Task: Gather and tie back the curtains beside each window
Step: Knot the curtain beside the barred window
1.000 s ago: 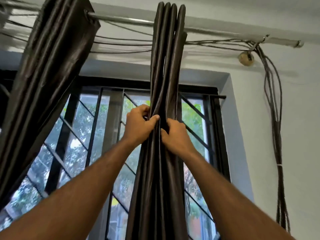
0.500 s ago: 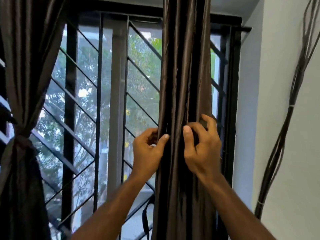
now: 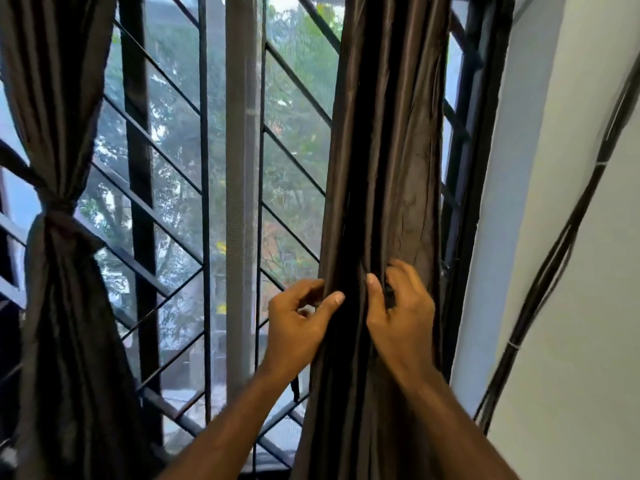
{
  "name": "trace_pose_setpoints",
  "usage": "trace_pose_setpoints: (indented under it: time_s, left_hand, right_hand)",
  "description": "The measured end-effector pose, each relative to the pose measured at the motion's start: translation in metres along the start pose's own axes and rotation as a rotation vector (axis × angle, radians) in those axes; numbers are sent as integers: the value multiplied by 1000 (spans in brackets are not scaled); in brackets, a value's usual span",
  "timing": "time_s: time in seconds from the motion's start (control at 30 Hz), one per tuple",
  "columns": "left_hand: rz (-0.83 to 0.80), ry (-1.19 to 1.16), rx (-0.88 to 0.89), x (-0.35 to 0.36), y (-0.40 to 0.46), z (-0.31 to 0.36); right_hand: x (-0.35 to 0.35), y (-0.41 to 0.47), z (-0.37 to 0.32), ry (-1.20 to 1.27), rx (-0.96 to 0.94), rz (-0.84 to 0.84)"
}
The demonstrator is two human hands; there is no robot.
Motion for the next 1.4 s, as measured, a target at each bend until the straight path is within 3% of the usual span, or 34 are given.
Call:
trace_pose_setpoints:
  time_s: [0.17, 0.23, 0.3, 0.4, 0.53, 0.7, 0.77, 0.87, 1.17, 1.4]
  left_hand:
    - [105, 82, 85, -5, 25, 6]
    - [197, 173, 82, -16, 33, 3]
    - [183, 185, 98, -24, 34, 1]
    - [112, 183, 181, -21, 31, 0]
    - [86, 207, 273, -20, 25, -5]
    - [178, 286, 264, -45, 36, -14]
    - [165, 281, 273, -48, 33, -10]
    - [83, 241, 303, -34, 17, 4]
    - [70, 336, 347, -16, -5, 24]
    - [63, 412, 342, 0, -21, 39]
  right_hand:
    - [5, -2, -11, 37, 49, 28]
    - [3, -4, -17, 86, 114, 76]
    - [-1, -6, -23, 82, 119, 158]
    - [1, -9, -29, -59, 23, 134]
    - [5, -16, -38, -168, 78, 75]
    - [-4, -24, -34, -350, 59, 140]
    - [-2, -34, -44, -383, -39, 96]
    - [7, -43, -57, -350, -96, 18]
    - [-8, -41, -54, -255, -131, 58]
    - [-20, -36, -44, -99, -23, 8]
Point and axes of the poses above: each hand's wrist, its own y-axis towards the middle knuckle, its own x-axis out of the palm, z = x × y, the point moved 2 cm from there along y, towards the middle knuckle, and after that the axes turned 12 degrees about z, right-handed, at the moved point
